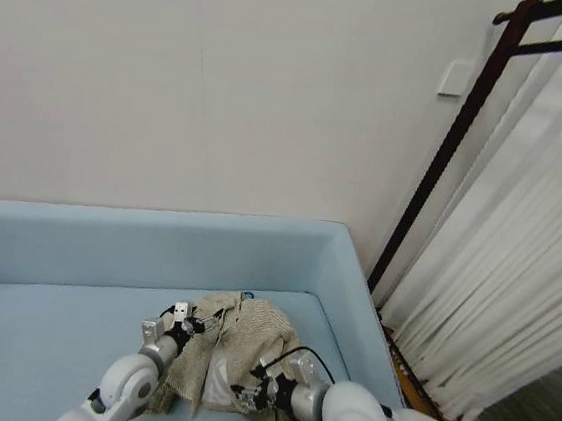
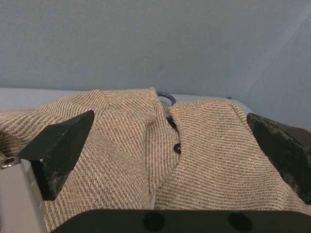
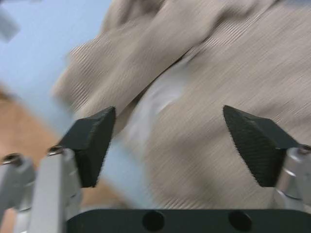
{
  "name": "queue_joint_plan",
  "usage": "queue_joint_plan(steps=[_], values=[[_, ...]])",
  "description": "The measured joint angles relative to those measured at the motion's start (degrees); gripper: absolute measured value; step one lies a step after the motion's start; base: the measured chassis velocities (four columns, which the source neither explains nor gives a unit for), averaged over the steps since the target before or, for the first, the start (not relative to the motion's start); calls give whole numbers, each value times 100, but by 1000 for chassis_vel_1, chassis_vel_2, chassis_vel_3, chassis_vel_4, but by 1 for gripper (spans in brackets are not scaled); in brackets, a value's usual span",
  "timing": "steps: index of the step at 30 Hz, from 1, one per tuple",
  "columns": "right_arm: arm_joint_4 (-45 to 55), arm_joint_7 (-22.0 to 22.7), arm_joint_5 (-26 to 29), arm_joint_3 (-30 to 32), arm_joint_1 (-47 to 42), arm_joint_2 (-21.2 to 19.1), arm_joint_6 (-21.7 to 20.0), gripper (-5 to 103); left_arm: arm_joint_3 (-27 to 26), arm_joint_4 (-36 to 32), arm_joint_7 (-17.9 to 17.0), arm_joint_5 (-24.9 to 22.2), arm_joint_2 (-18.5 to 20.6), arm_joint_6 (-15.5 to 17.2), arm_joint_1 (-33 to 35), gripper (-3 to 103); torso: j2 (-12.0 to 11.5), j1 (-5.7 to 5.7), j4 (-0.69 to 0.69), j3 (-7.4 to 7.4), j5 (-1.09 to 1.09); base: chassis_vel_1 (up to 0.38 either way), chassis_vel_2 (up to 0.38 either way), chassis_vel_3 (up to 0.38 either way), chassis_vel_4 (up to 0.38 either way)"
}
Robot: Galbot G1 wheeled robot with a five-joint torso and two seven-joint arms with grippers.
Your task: Pick up the clothes from the sofa and hang them on the clothes hanger.
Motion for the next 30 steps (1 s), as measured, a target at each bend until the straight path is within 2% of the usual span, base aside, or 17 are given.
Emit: queue_joint_plan(steps=[2, 4, 5, 6, 8, 9, 10, 11, 12, 14, 15, 16, 19, 21, 23, 30], values=[[-100, -39, -2, 9, 84, 32, 0, 75, -5, -3, -1, 1, 0, 0, 7, 100, 0, 0, 1, 0, 0, 0, 0, 0, 0], [-715, -291, -89, 61, 530, 230, 2, 86, -14, -9, -8, 5, 2, -2, 22, 100, 0, 1, 5, 1, -2, 0, 0, 0, 0], [-1510, -604, -329, 147, 844, 528, 40, 91, 43, 4, 2, 7, 15, -2, -32, 100, 0, 1, 3, 1, -2, 0, 0, 0, 0], [-1510, -604, -329, 147, 844, 528, 40, 91, 43, 4, 2, 7, 15, -2, -32, 100, 0, 1, 3, 1, -2, 0, 0, 0, 0], [-2530, -1115, -896, 161, 1044, 1023, 142, 98, 58, -3, 19, 15, 34, -2, 11, 100, -1, 2, -1, 1, -1, 0, 0, 0, 0], [-2987, -1366, -1213, 163, 1060, 1267, 193, 100, 67, -7, 29, 23, 39, 0, 26, 100, -1, 2, 4, 1, 0, 0, 0, 0, 0], [-2987, -1366, -1213, 163, 1060, 1267, 193, 100, 67, -7, 29, 23, 39, 0, 26, 100, -1, 2, 4, 1, 0, 0, 0, 0, 0], [-3315, -1531, -1415, 163, 1059, 1431, 230, 100, 69, -7, 30, 36, 45, 0, 38, 100, 0, 2, -1, 1, 0, 0, 0, 0, 0], [-3576, -1645, -1562, 161, 1058, 1559, 263, 100, 62, -18, 37, 52, 44, 0, 63, 100, -1, 2, 0, 1, -1, 0, 0, 0, 0], [-4569, -2060, -2045, 168, 1054, 2088, 309, 100, -73, -77, 43, 149, -6, -34, 243, 100, -1, 2, 2, 1, -1, 0, 0, 0, 0], [-4913, -2181, -2163, 194, 1048, 2266, 307, 100, -133, -95, 45, 176, -33, -47, 303, 100, -1, 2, 2, 2, 0, 0, 0, 0, 0], [-4913, -2181, -2163, 194, 1048, 2266, 307, 100, -133, -95, 45, 176, -33, -47, 303, 100, -1, 2, 2, 2, 0, 0, 0, 0, 0], [-5973, -2515, -2521, 239, 1042, 2771, 302, 100, -319, -124, 76, 266, -117, -124, 483, 100, -1, 1, 5, 1, -1, 0, 0, 0, 0], [-6233, -2626, -2626, 239, 1042, 2856, 300, 100, -355, -125, 91, 289, -129, -142, 506, 100, -1, 1, 4, 1, -1, 0, 0, 0, 0], [-7094, -3104, -3192, 147, 898, 3066, 403, 100, -484, -124, 157, 327, -156, -199, 537, 100, -1, 2, -1, 1, 0, 0, 0, 0, 0], [-6543, -3196, -3095, 151, 681, 2830, 260, 100, -453, -53, 189, 327, -159, -209, 484, 100, 0, 0, -2, 0, 0, 0, 0, 0, 0]])
